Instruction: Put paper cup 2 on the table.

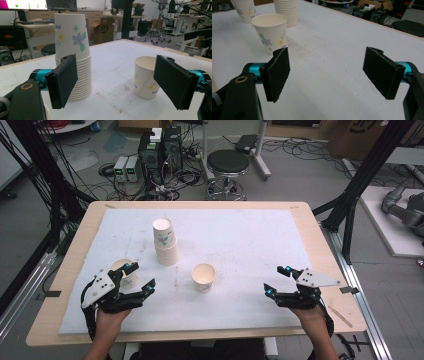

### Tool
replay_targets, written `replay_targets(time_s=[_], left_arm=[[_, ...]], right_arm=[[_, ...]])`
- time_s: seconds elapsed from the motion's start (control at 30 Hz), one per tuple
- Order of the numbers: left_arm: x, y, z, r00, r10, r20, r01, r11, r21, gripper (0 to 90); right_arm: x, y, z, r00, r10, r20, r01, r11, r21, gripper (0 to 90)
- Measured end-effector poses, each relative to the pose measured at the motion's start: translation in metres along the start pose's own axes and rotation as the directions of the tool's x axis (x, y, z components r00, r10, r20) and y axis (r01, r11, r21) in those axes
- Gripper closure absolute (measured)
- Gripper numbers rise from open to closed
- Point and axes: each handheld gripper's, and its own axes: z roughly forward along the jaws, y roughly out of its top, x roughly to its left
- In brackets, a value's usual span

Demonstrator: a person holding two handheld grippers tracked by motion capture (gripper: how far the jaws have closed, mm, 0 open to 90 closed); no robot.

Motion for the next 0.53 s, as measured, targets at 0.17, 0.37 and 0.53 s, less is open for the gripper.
replay_targets(time_s=[0.17,0.37,0.53], left_arm=[[-0.0003,-0.0005,0.0001,1.0,0.002,0.001,-0.002,1.0,0.003,19.6],[-0.0002,-0.0008,0.0001,1.0,0.0,0.0,0.0,1.0,0.002,19.7],[-0.0002,-0.0005,-0.0001,1.0,0.001,0.0,-0.001,1.0,0.0,19.7]], right_arm=[[0.0001,0.0005,-0.0002,1.0,-0.002,0.003,0.002,1.0,-0.005,22.5],[0.0005,-0.0001,0.0005,1.0,-0.003,0.001,0.003,1.0,-0.003,22.5],[0.0002,0.0005,0.0002,1.0,-0.001,0.001,0.001,1.0,-0.003,22.4]])
